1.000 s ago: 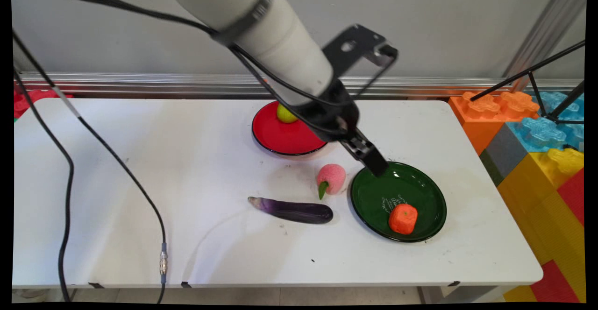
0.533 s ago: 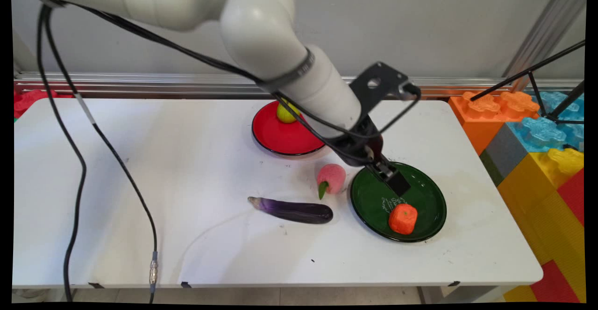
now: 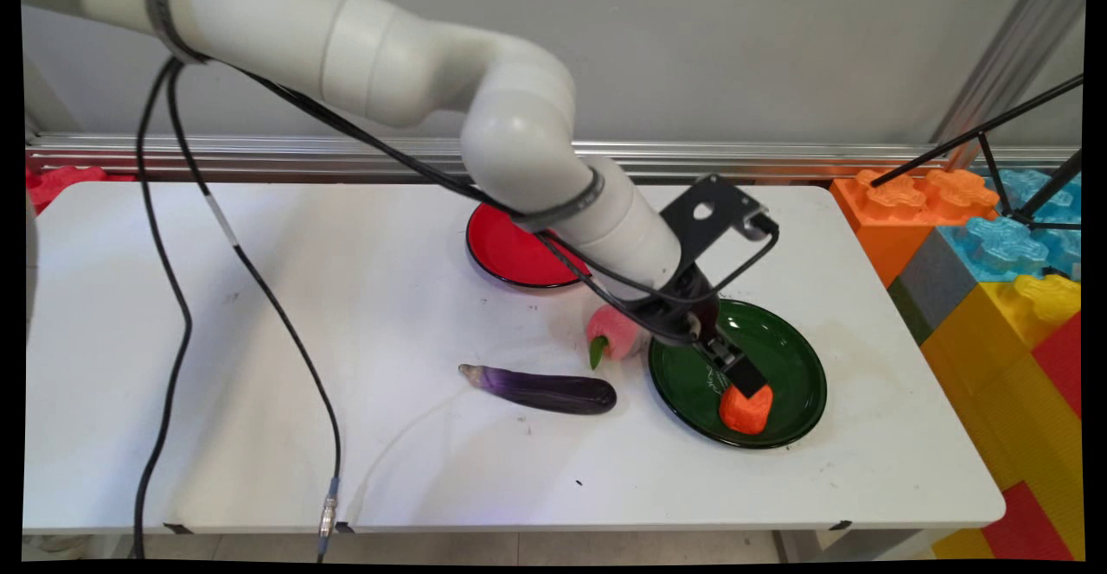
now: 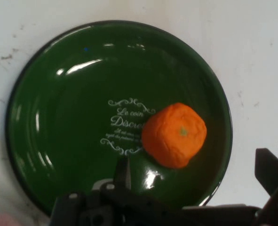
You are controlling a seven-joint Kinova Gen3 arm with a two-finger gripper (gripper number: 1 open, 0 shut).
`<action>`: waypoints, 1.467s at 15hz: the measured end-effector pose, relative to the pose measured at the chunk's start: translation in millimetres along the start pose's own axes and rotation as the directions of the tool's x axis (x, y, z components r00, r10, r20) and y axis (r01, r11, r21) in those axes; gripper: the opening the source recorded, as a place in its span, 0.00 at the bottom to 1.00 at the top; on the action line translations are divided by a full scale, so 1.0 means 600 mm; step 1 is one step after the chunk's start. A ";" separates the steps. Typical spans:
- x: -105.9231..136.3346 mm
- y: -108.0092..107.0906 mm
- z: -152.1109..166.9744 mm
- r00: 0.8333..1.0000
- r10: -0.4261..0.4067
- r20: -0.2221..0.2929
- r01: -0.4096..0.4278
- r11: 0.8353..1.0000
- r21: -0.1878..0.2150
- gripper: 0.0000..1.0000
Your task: Pick up the mandarin from the green plate
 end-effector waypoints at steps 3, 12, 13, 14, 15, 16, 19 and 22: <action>-0.010 -0.009 0.029 1.000 0.014 -0.007 -0.014 1.000 -0.021 1.00; -0.035 -0.022 0.111 0.999 0.006 -0.039 -0.008 0.999 -0.047 1.00; -0.036 -0.022 0.115 0.999 0.003 -0.042 -0.005 0.999 -0.049 1.00; -0.037 -0.022 0.121 0.999 0.000 -0.045 -0.003 0.999 -0.050 1.00; -0.037 -0.023 0.127 0.999 -0.003 -0.051 0.001 0.999 -0.051 1.00; -0.037 -0.023 0.134 0.998 -0.007 -0.058 0.004 0.999 -0.051 1.00; -0.038 -0.024 0.147 0.997 -0.012 -0.071 0.009 0.999 -0.054 1.00; -0.040 -0.024 0.156 0.997 -0.015 -0.080 0.010 0.998 -0.060 0.00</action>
